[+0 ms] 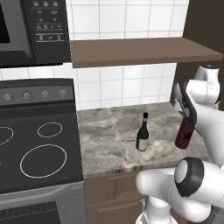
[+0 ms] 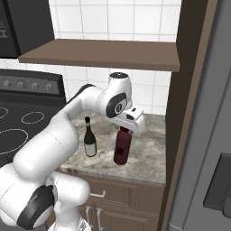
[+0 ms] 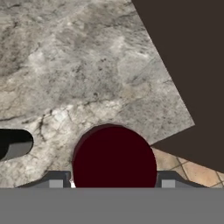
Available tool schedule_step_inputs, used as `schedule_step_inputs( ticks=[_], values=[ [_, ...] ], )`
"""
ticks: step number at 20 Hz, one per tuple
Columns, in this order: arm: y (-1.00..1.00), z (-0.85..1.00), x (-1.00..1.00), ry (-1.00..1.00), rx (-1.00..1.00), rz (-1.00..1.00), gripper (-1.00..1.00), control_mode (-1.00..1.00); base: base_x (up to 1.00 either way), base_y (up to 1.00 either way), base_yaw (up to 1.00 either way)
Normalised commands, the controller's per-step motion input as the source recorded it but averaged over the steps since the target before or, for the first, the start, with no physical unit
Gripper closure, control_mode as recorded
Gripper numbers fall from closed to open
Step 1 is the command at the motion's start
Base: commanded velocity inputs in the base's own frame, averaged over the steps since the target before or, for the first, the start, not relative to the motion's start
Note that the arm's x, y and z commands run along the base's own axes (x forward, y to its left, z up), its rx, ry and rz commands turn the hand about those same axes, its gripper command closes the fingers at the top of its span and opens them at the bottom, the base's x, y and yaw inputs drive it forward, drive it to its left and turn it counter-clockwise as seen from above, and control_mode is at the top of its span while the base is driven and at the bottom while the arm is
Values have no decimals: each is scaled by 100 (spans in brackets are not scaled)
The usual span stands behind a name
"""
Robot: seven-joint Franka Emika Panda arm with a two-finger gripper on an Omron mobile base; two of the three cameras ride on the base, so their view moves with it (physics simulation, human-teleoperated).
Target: There is a wine glass and glass cup on the dining counter. Place the wine bottle next to the wine glass and the juice bottle next to the glass cup.
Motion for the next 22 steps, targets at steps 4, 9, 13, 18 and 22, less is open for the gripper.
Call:
schedule_step_inputs(
  ticks=[4,9,13,18,22],
  values=[
    [8,22,-30,0,0,0,100,-100,0,0,0],
    [19,16,-18,1,-9,0,100,-100,0,0,0],
    [25,10,-8,0,-13,0,100,-100,0,0,0],
    [4,2,0,0,-1,0,100,-100,0,0,0],
    [0,0,0,0,0,0,100,-100,0,0,0]
  ],
)
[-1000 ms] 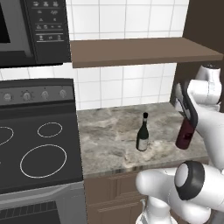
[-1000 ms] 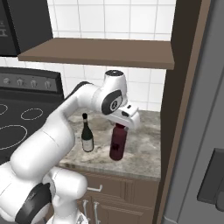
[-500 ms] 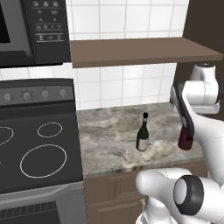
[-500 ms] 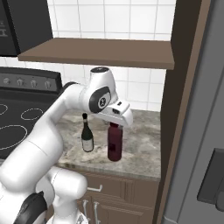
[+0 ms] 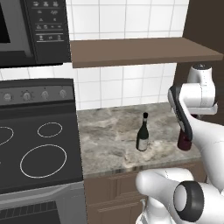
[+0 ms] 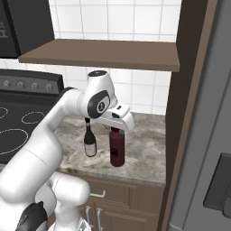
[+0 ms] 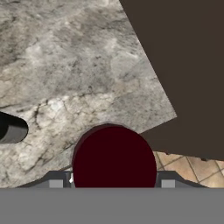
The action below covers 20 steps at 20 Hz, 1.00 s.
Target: There is a wine glass and glass cup on the dining counter. Place the wine bottle next to the wine glass and the juice bottle next to the glass cup.
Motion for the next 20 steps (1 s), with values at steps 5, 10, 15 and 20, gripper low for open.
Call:
schedule_step_inputs(
  ticks=[5,10,15,20],
  values=[
    [0,0,0,0,0,0,100,-100,0,0,0],
    [0,0,0,0,0,0,100,100,0,0,0],
    [0,0,0,0,0,0,100,100,-20,0,0],
    [0,0,0,0,0,0,100,100,-59,1,0]
  ],
)
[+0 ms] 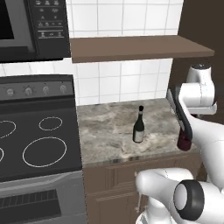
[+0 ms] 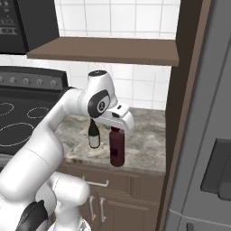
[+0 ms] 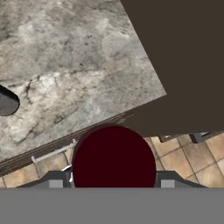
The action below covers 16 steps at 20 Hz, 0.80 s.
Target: There is a wine glass and glass cup on the dining counter. Place the wine bottle next to the wine glass and the juice bottle next to the glass cup.
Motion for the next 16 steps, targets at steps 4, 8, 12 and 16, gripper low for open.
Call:
schedule_step_inputs(
  ticks=[4,8,12,16],
  values=[
    [0,0,0,0,0,0,100,100,-74,0,0],
    [0,0,0,0,0,0,100,100,-59,-1,-16],
    [0,0,0,0,0,0,100,100,0,14,-88],
    [0,0,0,0,0,0,100,100,0,13,-90]
  ],
)
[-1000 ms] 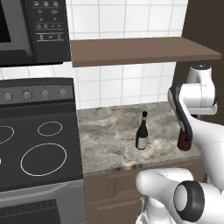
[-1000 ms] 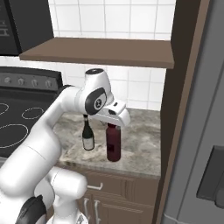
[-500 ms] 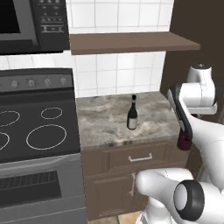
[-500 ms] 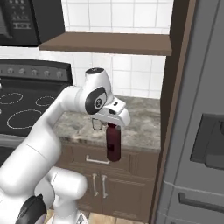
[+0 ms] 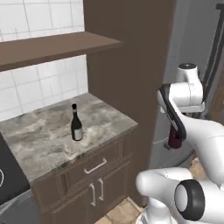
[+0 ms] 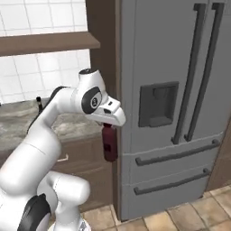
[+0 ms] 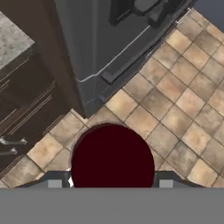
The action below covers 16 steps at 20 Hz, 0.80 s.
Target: There is a wine glass and glass cup on the dining counter. Place the wine bottle next to the wine glass and the juice bottle next to the glass cup.
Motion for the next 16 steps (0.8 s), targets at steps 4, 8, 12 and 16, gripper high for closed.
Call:
schedule_step_inputs(
  ticks=[4,8,12,16],
  values=[
    [0,0,0,0,0,0,100,100,0,13,-90],
    [0,0,0,0,0,0,100,100,0,13,-90],
    [0,0,0,0,0,0,100,100,0,12,-92],
    [0,0,0,0,0,0,100,100,0,12,-94]
  ],
)
